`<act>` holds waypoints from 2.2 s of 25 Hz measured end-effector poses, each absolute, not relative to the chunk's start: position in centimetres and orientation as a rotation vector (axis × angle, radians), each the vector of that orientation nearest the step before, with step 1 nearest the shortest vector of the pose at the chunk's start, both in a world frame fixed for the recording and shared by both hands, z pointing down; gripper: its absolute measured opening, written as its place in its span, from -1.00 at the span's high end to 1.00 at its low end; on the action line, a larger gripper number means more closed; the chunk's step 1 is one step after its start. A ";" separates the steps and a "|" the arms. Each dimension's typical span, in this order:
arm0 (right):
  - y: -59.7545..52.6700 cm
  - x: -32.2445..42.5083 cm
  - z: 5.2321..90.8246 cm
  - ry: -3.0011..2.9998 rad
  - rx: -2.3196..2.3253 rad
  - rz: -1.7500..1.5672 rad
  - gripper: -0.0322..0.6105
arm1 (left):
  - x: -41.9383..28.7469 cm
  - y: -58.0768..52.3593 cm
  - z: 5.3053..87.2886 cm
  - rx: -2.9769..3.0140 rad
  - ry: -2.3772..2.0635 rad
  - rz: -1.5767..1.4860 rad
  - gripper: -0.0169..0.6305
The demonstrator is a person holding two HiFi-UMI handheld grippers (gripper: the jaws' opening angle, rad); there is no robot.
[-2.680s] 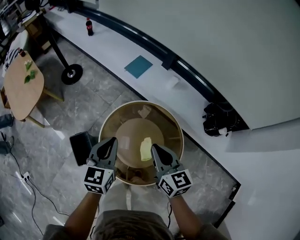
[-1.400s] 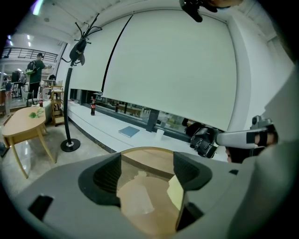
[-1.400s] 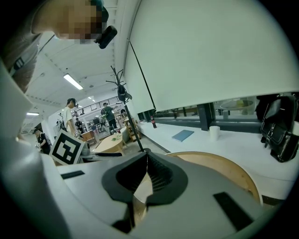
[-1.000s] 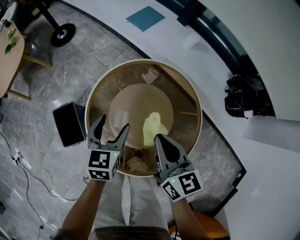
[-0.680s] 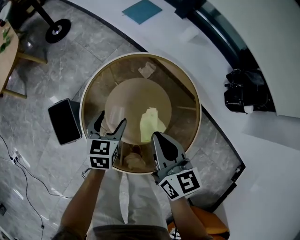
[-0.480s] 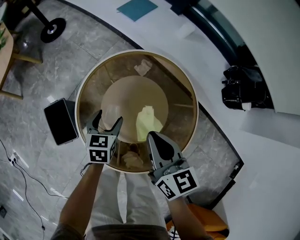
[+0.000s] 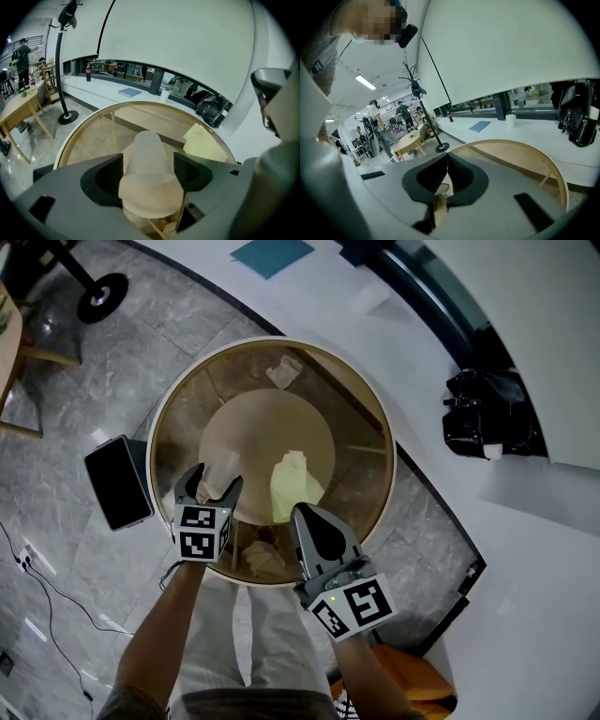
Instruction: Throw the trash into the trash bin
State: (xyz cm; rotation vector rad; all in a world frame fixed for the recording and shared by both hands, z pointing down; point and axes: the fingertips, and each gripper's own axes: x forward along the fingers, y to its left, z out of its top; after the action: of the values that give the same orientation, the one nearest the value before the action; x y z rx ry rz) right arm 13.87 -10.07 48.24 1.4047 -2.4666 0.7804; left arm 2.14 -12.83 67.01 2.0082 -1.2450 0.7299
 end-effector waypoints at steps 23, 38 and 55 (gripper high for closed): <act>-10.6 9.8 47.7 -2.489 1.326 0.773 0.84 | 0.0 -13.0 62.6 2.017 -1.244 0.600 -0.07; -10.7 -2.3 47.2 -2.581 1.076 0.729 0.84 | -11.9 -11.4 58.6 1.920 -1.436 0.461 -0.07; -6.9 -20.0 48.1 -2.667 0.671 0.701 0.84 | -31.3 -3.9 59.8 1.621 -1.734 0.369 -0.07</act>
State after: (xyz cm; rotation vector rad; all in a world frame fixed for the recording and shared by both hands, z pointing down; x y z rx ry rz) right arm -20.05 -6.94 48.12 0.6714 -2.6667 0.7013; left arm -31.29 -3.88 59.82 1.6211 -1.7335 0.3689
